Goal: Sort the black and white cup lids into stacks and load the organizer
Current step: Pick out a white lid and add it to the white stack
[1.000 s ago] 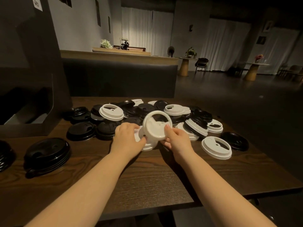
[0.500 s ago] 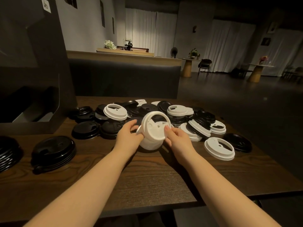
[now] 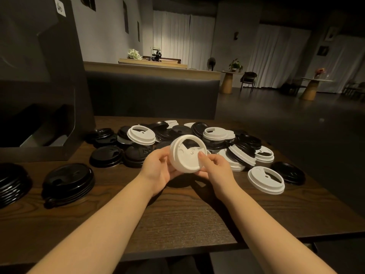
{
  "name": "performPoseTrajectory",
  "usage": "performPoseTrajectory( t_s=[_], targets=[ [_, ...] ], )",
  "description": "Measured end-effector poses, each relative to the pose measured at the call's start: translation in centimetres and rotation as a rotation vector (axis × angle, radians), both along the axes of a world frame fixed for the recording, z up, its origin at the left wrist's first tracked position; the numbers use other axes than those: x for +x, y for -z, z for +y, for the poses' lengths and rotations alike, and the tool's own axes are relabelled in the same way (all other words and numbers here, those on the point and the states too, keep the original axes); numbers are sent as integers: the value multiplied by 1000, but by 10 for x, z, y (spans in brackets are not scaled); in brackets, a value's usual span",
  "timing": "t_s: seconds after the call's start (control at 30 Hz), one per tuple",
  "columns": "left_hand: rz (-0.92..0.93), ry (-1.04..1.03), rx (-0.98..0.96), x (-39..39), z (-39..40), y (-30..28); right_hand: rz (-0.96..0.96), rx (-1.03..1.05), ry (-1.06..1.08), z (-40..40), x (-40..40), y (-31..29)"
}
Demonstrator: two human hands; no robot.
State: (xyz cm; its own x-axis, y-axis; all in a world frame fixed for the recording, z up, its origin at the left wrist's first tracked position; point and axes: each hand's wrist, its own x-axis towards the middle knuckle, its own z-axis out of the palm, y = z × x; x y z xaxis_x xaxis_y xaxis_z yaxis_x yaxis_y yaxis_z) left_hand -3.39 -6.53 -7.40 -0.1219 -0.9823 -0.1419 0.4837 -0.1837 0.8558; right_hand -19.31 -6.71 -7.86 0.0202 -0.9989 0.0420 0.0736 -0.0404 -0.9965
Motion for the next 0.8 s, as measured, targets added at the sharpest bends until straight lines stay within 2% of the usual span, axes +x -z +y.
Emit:
performPoseTrajectory(
  t_s=[0.17, 0.3, 0.63, 0.8],
  targets=[
    [-221, 23, -126, -7, 4, -2, 27, -9, -33, 1, 0, 1],
    [-336, 69, -142, -6, 2, 2, 6, -31, -20, 0, -2, 0],
    [-351, 93, -132, -6, -4, 7, 67, -118, 48, -4, -1, 4],
    [-252, 91, -61, -3, -5, 5, 86, -127, 35, -4, -2, 5]
  ],
)
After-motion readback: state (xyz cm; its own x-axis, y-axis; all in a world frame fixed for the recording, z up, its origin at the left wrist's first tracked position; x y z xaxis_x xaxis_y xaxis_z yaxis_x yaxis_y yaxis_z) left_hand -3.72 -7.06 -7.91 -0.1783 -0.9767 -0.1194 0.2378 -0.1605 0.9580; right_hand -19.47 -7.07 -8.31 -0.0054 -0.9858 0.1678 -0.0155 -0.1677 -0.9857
